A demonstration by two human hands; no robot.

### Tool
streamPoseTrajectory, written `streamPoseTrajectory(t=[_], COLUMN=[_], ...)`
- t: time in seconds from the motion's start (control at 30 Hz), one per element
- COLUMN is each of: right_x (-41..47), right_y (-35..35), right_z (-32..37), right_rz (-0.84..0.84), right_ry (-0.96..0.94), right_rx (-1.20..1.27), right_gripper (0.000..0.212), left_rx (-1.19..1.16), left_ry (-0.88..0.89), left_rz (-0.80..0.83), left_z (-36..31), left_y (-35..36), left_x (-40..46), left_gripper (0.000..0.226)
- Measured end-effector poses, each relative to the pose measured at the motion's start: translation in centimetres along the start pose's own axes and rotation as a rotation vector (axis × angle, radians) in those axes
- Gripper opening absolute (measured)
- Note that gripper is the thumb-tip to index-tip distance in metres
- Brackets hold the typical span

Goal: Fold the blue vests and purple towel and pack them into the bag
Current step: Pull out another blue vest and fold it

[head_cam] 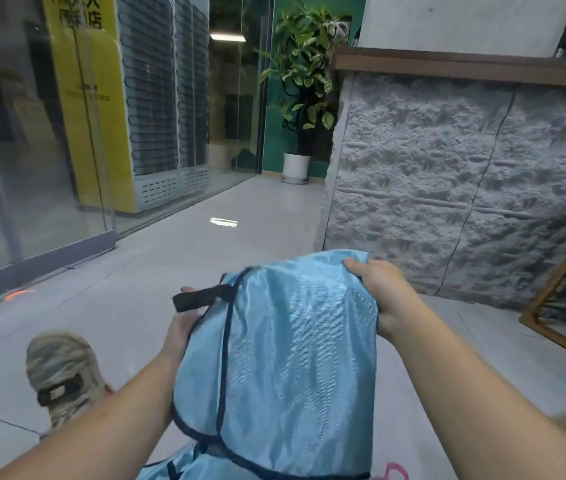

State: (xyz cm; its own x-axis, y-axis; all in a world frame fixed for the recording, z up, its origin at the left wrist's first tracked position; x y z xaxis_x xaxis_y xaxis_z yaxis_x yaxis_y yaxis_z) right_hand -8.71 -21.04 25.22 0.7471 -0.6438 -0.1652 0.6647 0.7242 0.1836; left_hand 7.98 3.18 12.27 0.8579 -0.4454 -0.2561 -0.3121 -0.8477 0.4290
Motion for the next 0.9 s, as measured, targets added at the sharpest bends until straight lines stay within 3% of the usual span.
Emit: streamPoseTrajectory(t=[0.03,0.13,0.23,0.37,0.43,0.53,0.63,0.77,0.9], right_x=[0.3,0.8,1.1,1.2,1.2,0.5,0.2,0.1,-0.6], right_y=[-0.3,-1.2,-1.8,-2.0,-2.2,-2.2,-1.8,-1.4,-1.4], right_z=[-0.3,-1.1,-1.7,-3.0,-3.9,-3.7,-2.1,0.0,1.3], right_rz=[-0.030,-0.097,-0.029,0.192,0.280,0.345,0.280,0.166,0.278], right_ry=[0.028,0.092,0.165,0.160,0.116,0.059,0.013,-0.039,-0.050], right_rx=[-0.004,0.024,0.167,0.136,0.080,-0.036,-0.105,-0.224,-0.386], right_gripper=[0.018,0.025,0.049,0.099,0.115,0.123,0.112,0.056,0.027], left_rx=[0.010,-0.064,-0.124,-0.036,-0.019,0.096,0.294,0.541,0.724], left_ry=[0.004,-0.180,-0.134,-0.074,-0.115,-0.141,-0.122,0.056,0.249], left_rz=[0.006,0.233,0.281,0.231,0.213,0.185,0.114,-0.025,-0.174], left_z=[-0.5,-0.8,-1.4,-2.5,-3.0,-4.2,-5.6,-7.1,-7.6], left_y=[1.8,4.5,4.7,6.7,7.4,8.2,8.1,7.7,7.6], left_x=[-2.7,-5.3,-4.6,-5.1,-5.2,-5.6,-5.2,-5.2,-5.4], left_gripper=[0.126,0.119,0.114,0.025,0.021,0.018,0.017,0.037,0.039])
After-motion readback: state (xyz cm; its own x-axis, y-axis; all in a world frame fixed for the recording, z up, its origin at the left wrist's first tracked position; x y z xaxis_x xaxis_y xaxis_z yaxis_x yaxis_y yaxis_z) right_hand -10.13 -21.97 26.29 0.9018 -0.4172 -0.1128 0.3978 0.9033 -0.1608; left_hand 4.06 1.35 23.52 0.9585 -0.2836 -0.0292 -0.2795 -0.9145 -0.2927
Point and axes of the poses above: each hand's wrist, its own x-axis towards the middle knuckle, its own y-axis out of the palm, z = x × y, the point moved 1 cm from there along x, towards the middle knuckle, and after that the axes turned 6 degrees about -z, right-handed, at the moved point
